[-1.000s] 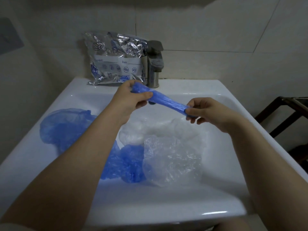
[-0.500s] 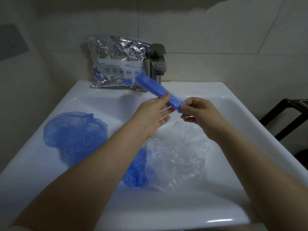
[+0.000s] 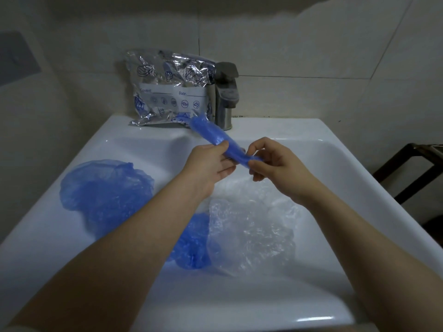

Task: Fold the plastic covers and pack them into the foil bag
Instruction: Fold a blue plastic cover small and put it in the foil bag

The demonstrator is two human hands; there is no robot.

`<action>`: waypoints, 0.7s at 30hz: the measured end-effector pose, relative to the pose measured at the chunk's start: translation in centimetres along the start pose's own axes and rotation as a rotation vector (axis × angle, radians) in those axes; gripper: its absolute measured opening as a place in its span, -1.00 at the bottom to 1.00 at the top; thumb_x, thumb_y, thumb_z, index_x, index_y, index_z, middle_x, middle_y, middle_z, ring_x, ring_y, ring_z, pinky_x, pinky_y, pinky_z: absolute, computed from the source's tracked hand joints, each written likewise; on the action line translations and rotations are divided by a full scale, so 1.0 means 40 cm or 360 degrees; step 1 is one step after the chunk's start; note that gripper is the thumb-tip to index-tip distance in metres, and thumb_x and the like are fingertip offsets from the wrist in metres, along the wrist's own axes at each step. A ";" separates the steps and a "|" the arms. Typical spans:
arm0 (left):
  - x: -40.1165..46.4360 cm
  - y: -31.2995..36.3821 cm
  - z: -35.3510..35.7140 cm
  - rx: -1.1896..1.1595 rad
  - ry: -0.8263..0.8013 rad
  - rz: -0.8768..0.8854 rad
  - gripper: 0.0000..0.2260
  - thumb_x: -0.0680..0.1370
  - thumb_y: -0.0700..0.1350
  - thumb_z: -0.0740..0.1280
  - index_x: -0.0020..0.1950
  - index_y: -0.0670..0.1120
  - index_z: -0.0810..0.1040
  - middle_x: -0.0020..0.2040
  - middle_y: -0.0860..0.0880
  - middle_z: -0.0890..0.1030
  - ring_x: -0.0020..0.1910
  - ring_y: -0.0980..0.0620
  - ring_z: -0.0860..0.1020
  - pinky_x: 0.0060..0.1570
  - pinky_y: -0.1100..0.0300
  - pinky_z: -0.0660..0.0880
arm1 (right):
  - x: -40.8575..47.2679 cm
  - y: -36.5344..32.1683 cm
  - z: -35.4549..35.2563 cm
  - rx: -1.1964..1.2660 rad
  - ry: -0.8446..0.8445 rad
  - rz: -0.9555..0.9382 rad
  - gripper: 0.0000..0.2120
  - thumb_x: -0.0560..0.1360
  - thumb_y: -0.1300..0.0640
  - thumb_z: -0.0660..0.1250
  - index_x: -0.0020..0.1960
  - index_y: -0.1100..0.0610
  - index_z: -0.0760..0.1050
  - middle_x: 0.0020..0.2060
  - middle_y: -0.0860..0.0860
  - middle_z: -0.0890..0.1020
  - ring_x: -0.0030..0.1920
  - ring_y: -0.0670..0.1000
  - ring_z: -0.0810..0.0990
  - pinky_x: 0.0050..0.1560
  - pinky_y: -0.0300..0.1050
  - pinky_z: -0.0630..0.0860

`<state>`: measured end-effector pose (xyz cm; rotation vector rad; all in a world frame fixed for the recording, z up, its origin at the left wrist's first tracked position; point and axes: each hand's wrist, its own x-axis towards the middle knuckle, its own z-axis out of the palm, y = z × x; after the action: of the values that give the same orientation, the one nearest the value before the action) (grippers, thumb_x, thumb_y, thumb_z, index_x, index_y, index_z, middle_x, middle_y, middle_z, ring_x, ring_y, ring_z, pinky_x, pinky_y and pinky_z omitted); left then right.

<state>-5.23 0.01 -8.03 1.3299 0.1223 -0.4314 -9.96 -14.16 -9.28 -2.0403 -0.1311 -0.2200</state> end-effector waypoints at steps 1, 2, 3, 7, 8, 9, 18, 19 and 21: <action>-0.002 0.000 0.001 0.0005 -0.0016 -0.0012 -0.71 0.62 -0.15 0.19 0.31 -0.21 0.39 0.15 -0.20 0.60 0.00 -0.06 0.60 0.04 0.09 0.49 | -0.001 -0.002 -0.002 0.0010 -0.0018 -0.0011 -0.85 0.53 0.31 0.25 -0.09 0.07 0.46 -0.26 0.10 0.59 -0.37 -0.11 0.53 -0.21 -0.26 0.56; -0.004 0.000 0.002 0.0016 -0.0032 -0.0018 -0.71 0.62 -0.16 0.17 0.32 -0.23 0.38 0.16 -0.21 0.59 -0.01 -0.07 0.59 0.04 0.09 0.49 | -0.002 -0.002 -0.003 0.0015 -0.0036 -0.0025 -0.84 0.53 0.33 0.23 -0.10 0.09 0.47 -0.27 0.11 0.57 -0.36 -0.11 0.53 -0.21 -0.26 0.56; -0.006 0.000 0.003 0.0028 -0.0049 -0.0022 -0.71 0.63 -0.16 0.15 0.32 -0.24 0.38 0.18 -0.22 0.58 0.00 -0.08 0.59 0.04 0.09 0.48 | -0.002 -0.002 -0.004 0.0017 -0.0049 -0.0035 -0.83 0.53 0.35 0.22 -0.11 0.11 0.48 -0.28 0.12 0.56 -0.36 -0.10 0.52 -0.21 -0.25 0.55; -0.001 -0.004 0.000 0.0071 -0.0062 -0.0034 -0.70 0.64 -0.16 0.13 0.33 -0.25 0.37 0.13 -0.21 0.60 0.00 -0.09 0.61 -0.03 0.11 0.52 | -0.001 0.001 -0.004 -0.0004 -0.0118 0.0031 -0.84 0.51 0.33 0.27 -0.13 0.11 0.54 -0.27 0.06 0.60 -0.33 -0.08 0.58 -0.19 -0.26 0.57; -0.001 -0.005 0.000 0.0071 -0.0073 -0.0036 -0.71 0.64 -0.16 0.12 0.32 -0.25 0.38 0.04 -0.19 0.63 -0.07 -0.06 0.62 -0.07 0.12 0.55 | -0.003 0.001 -0.006 0.0009 -0.0157 0.0069 -0.88 0.50 0.30 0.30 -0.11 0.11 0.55 -0.25 0.06 0.62 -0.31 -0.08 0.60 -0.18 -0.28 0.56; -0.001 -0.005 -0.002 0.0072 -0.0084 -0.0036 -0.72 0.64 -0.16 0.12 0.30 -0.25 0.39 -0.06 -0.15 0.65 -0.13 -0.03 0.63 -0.12 0.15 0.56 | -0.004 0.002 -0.009 0.0015 -0.0212 0.0102 -0.89 0.48 0.28 0.34 -0.07 0.10 0.57 -0.21 0.05 0.65 -0.26 -0.09 0.62 -0.16 -0.31 0.55; -0.009 -0.002 0.004 0.0129 -0.0147 0.0082 -0.74 0.63 -0.16 0.15 0.30 -0.20 0.41 0.03 -0.15 0.64 -0.06 -0.01 0.63 -0.02 0.18 0.55 | -0.003 -0.002 -0.024 0.0045 -0.0159 0.0202 -0.90 0.54 0.21 0.28 -0.09 0.13 0.57 -0.29 0.00 0.68 -0.26 -0.13 0.63 -0.16 -0.32 0.53; -0.009 -0.002 0.007 0.0203 -0.0136 0.0120 -0.73 0.63 -0.16 0.16 0.31 -0.20 0.41 0.07 -0.16 0.62 -0.05 -0.01 0.63 -0.03 0.21 0.55 | -0.002 0.000 -0.023 0.0067 -0.0117 0.0232 -0.88 0.55 0.18 0.27 -0.12 0.13 0.57 -0.33 0.01 0.67 -0.29 -0.12 0.63 -0.20 -0.31 0.53; -0.013 -0.002 0.011 0.0320 -0.0149 0.0164 -0.74 0.63 -0.15 0.17 0.29 -0.19 0.43 0.03 -0.15 0.62 -0.10 0.02 0.63 -0.08 0.26 0.57 | -0.001 0.003 -0.020 0.0067 -0.0074 0.0272 -0.85 0.55 0.14 0.27 -0.17 0.13 0.55 -0.38 0.01 0.64 -0.36 -0.12 0.60 -0.27 -0.32 0.50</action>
<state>-5.80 -0.30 -7.84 1.5031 -0.0691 -0.4263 -10.06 -14.94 -9.01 -2.0031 0.0098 -0.0625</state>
